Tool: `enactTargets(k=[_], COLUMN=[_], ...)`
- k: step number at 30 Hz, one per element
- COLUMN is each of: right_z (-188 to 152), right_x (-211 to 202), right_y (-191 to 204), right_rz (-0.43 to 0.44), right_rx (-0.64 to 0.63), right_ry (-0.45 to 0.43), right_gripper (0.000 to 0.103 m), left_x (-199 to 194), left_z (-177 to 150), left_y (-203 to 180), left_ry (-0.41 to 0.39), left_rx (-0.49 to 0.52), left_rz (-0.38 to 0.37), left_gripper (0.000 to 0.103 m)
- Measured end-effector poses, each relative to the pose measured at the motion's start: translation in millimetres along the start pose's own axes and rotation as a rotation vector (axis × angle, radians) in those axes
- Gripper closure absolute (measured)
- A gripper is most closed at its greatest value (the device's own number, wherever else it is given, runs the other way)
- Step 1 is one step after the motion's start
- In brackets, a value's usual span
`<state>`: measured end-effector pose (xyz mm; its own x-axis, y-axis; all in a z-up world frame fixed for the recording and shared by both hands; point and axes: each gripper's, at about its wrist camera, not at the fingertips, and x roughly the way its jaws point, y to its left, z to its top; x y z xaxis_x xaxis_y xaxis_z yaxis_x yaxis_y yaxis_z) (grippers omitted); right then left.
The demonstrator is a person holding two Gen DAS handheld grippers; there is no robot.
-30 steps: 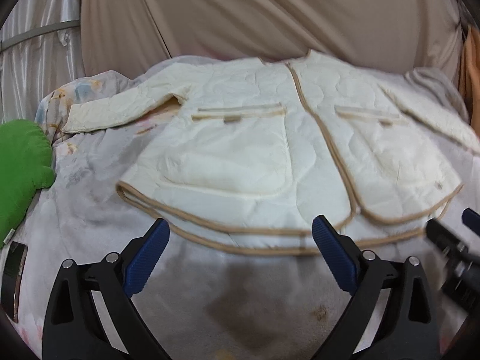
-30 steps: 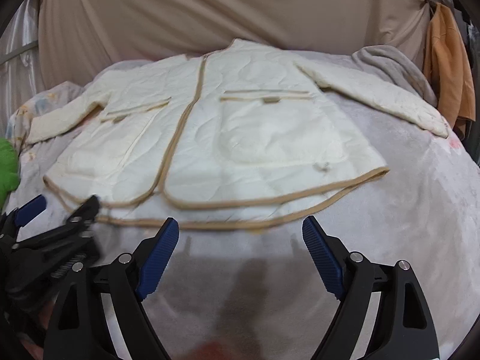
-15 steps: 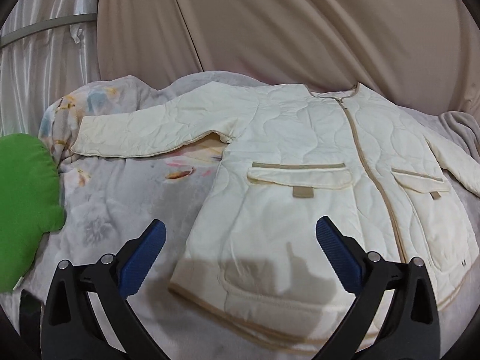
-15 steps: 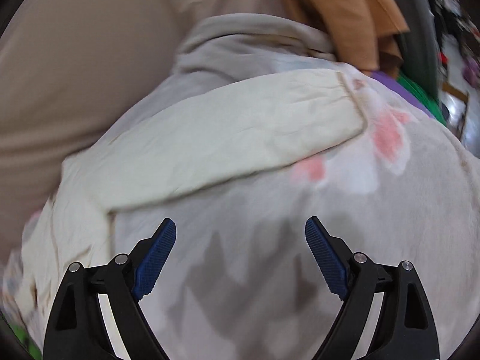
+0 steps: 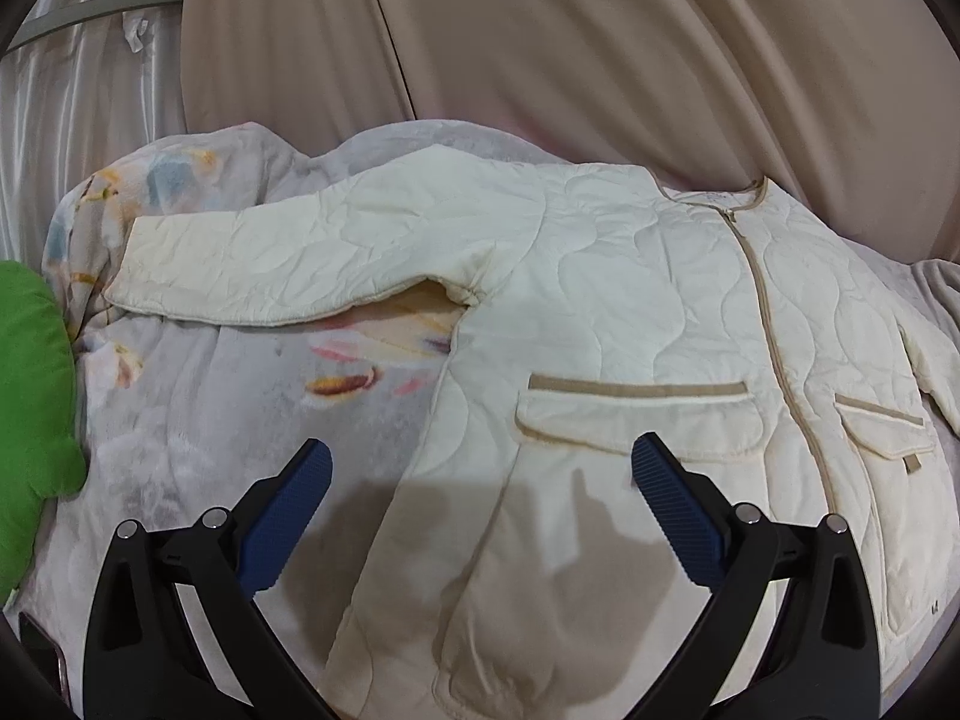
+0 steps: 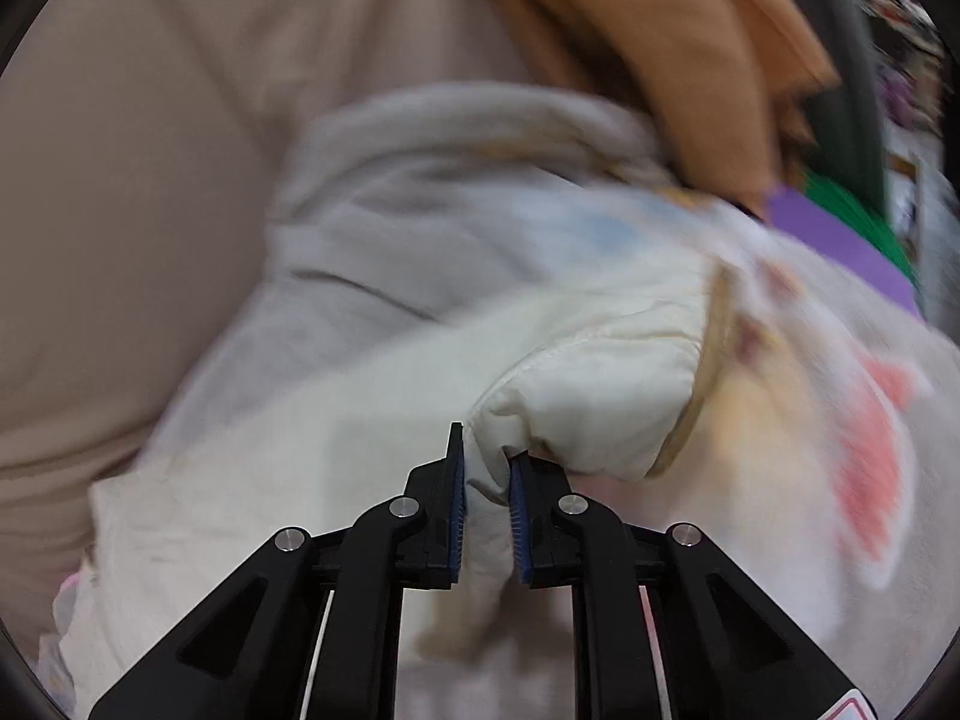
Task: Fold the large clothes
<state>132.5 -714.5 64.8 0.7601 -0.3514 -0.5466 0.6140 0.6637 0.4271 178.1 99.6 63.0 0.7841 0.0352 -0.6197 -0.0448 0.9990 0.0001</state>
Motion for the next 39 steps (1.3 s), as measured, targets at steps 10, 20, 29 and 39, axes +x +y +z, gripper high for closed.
enactTargets(k=[10, 20, 29, 39], right_z=[-140, -331, -241, -178], right_x=[-22, -14, -17, 41], right_y=[354, 419, 273, 189], right_rz=[0.612, 0.612, 0.48, 0.354], right_rx=[-0.573, -0.953, -0.666, -0.285], right_ry=[0.148, 0.402, 0.364, 0.403], right_gripper=[0.09, 0.067, 0.053, 0.05], left_x=[3, 59, 145, 126], left_z=[31, 60, 70, 134], left_y=[-1, -7, -54, -73], left_ry=[-0.048, 0.128, 0.347, 0.16], left_rx=[-0.022, -0.101, -0.166, -0.069], left_rz=[-0.044, -0.294, -0.422, -0.444], left_gripper=[0.005, 0.005, 0.009, 0.094])
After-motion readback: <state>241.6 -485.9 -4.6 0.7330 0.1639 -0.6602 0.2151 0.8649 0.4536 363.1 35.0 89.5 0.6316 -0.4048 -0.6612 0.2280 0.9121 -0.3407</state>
